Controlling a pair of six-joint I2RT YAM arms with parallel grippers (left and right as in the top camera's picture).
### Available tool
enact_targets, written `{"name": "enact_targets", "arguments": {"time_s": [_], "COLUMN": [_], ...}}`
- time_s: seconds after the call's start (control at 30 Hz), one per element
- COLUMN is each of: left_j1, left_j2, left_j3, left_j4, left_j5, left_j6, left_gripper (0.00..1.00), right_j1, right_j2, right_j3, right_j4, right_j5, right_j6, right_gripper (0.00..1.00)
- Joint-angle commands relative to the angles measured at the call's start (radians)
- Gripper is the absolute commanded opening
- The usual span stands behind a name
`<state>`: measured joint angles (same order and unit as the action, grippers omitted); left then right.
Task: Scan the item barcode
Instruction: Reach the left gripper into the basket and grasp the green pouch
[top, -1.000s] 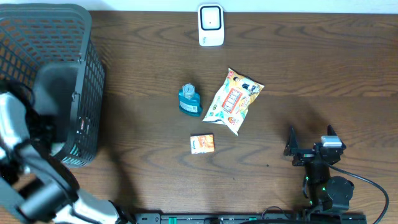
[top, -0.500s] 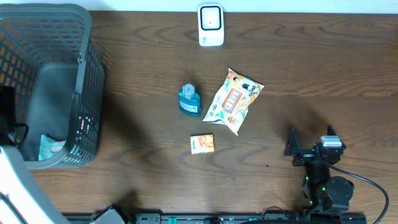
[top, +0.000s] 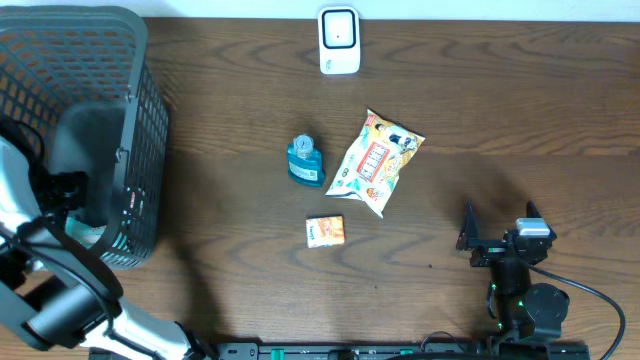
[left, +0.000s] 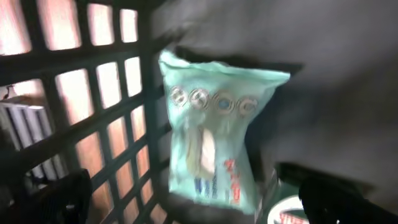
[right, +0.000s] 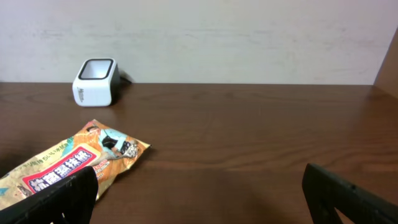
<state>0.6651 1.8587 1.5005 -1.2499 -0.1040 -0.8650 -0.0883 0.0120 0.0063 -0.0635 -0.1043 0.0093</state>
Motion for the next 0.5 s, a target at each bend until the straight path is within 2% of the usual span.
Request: {"name": "enact_targets", "arguments": {"time_s": [0.0, 0.2, 0.27, 0.33, 0.37, 0.47], "left_j1": [0.003, 0.003, 0.003, 0.003, 0.003, 0.003], "left_j2": [0.037, 0.040, 0.040, 0.040, 0.040, 0.034], "left_j3": [-0.074, -0.257, -0.307, -0.343, -0.351, -0.347], "left_j4": [0.046, 0.224, 0.266, 0.292, 0.295, 0.291], "left_j5": [-0.020, -0.016, -0.016, -0.016, -0.016, -0.016], "left_j6": [-0.012, -0.012, -0.013, -0.013, -0.013, -0.012], "left_gripper": [0.99, 0.99, 0.94, 0.79, 0.58, 0.33], "right_j1": [0.004, 0.004, 0.004, 0.004, 0.004, 0.004], "right_j2": [-0.005, -0.005, -0.005, -0.005, -0.005, -0.005], "right_j3": [-0.001, -0.001, -0.001, -0.001, -0.001, -0.001], "right_j4": [-0.003, -0.003, -0.003, -0.003, -0.003, -0.003], "right_j5": [0.000, 0.000, 0.000, 0.000, 0.000, 0.000], "right_j6": [-0.014, -0.015, -0.014, -0.015, -0.014, -0.014], "right_gripper": [0.99, 0.99, 0.99, 0.99, 0.99, 0.99]}}
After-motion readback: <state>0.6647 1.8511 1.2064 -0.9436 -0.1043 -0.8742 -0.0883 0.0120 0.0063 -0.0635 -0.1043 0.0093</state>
